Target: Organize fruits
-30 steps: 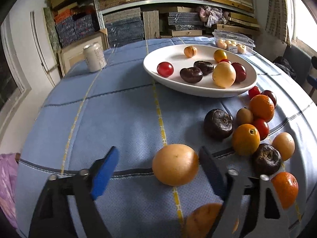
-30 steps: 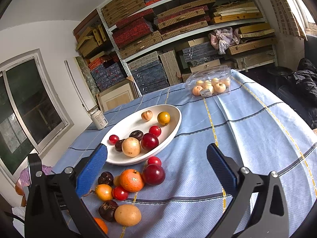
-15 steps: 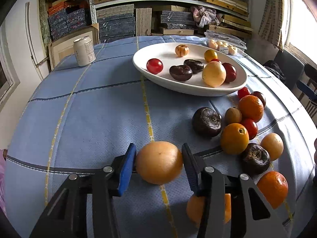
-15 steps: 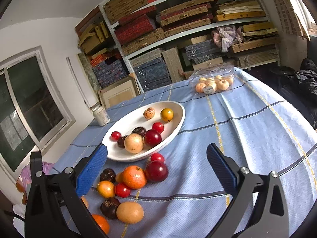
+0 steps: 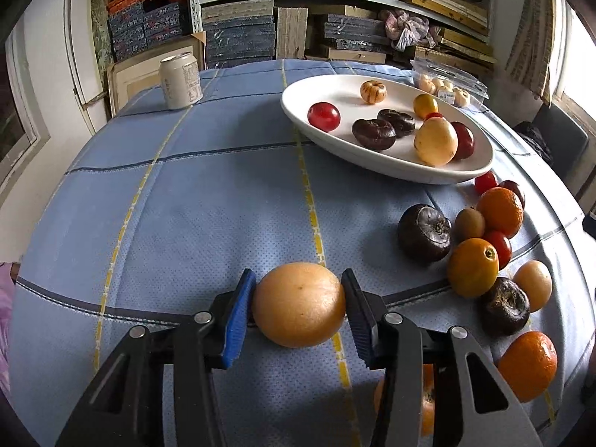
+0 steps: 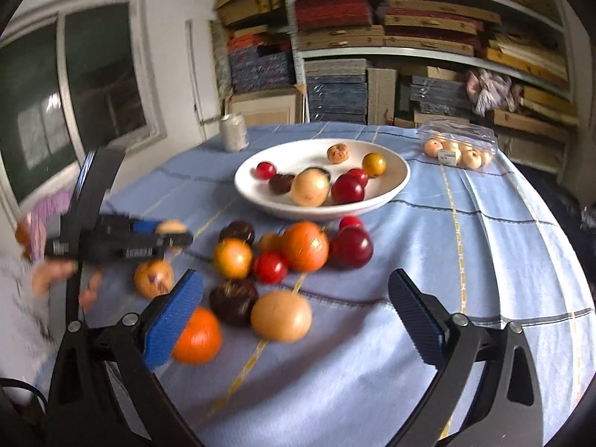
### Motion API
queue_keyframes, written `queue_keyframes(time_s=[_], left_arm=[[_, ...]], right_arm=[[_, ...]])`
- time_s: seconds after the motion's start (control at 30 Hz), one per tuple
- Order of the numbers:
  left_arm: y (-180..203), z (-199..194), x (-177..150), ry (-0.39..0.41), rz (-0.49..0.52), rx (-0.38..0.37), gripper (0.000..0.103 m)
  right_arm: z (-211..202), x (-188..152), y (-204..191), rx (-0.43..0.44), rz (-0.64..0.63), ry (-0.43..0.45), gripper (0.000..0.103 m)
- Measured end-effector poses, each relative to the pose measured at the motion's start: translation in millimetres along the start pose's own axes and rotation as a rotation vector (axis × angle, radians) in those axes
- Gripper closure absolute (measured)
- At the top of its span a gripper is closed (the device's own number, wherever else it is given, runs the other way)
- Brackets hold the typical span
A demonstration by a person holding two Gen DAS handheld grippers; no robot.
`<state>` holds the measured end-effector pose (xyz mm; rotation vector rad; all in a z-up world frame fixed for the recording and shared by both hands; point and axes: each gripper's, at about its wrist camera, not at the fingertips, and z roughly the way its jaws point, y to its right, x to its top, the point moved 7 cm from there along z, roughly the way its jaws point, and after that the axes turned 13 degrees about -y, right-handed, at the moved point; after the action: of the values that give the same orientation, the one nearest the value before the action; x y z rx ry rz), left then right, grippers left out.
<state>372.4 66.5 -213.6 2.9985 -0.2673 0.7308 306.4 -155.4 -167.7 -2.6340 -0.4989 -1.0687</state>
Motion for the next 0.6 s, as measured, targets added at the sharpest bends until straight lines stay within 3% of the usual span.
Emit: queue_keyframes(time_s=[0.03,0.07,0.1,0.27,0.6], left_arm=[[0.0,0.2,-0.5,-0.001,-0.002,-0.002,0.055],[-0.2,0.3,-0.5,-0.002,-0.004,-0.003,0.055],[0.0,0.4,-0.6,-0.002,-0.005,-0.002,0.055],[-0.5,1.4,-1.0,-0.008,-0.013,-0.006,0.055],[-1.7,2.1,-1.4,-0.009,-0.014,-0.006,0.055]], right_arm=[[3.1,-0.7,-1.5,-0.011,-0.012,-0.012,0.018],[7.5,-0.8,-2.5,-0.019,-0.024,-0.031,0.031],[11.3,-1.6,-3.3,-0.026,-0.028,-0.049,0.035],[20.3,-1.6,-0.1,-0.031,-0.020,-0.079,0.035],[40.3,-2.8,-0.9,-0.069,-0.045,-0.162,0.045]])
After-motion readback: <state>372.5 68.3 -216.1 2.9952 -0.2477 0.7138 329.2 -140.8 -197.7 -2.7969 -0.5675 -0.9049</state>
